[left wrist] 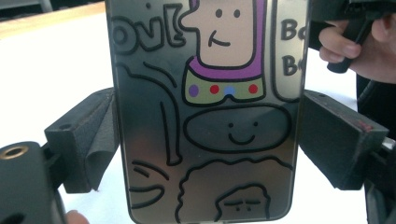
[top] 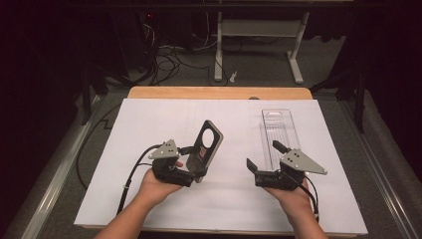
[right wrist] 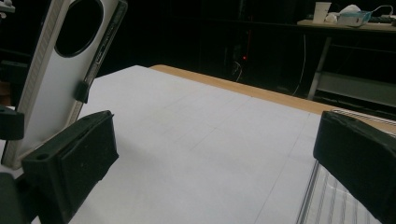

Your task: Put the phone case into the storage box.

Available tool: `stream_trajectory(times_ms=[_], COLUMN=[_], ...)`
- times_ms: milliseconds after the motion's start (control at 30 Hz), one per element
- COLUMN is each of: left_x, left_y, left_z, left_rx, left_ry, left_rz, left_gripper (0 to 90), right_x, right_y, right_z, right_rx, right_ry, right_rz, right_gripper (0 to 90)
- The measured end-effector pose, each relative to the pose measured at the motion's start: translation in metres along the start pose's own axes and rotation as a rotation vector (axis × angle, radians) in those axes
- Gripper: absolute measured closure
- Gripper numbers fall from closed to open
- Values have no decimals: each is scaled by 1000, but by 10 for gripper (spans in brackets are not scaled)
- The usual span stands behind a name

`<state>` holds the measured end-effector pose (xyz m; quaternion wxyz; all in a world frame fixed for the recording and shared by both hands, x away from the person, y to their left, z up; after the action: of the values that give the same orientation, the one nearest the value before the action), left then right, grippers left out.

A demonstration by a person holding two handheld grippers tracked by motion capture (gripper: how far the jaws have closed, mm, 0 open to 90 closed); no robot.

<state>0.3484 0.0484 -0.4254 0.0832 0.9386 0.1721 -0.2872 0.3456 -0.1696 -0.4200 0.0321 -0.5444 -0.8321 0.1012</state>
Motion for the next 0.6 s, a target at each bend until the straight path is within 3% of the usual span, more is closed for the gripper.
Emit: stream_trajectory(times_ms=[600], left_x=[-8], left_y=[-5], left_z=[14], left_rx=[34], left_ry=[-31], left_rz=[69], left_gripper=[131], right_x=[8], right_y=[2], right_z=[5], right_rx=[14], right_ry=[-8], right_rz=[-34], right_gripper=[2])
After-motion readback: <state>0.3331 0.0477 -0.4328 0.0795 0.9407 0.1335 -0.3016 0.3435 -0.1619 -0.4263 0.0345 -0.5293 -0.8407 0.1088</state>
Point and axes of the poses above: each handheld gripper's, and its own axes: y roughly forward along the jaws, z roughly out of its underside, x roughly to its left, the point moved 6 cm from there along y, roughly forward along the jaws, and after that the axes turned 12 degrees about z, right-handed, at the moved point
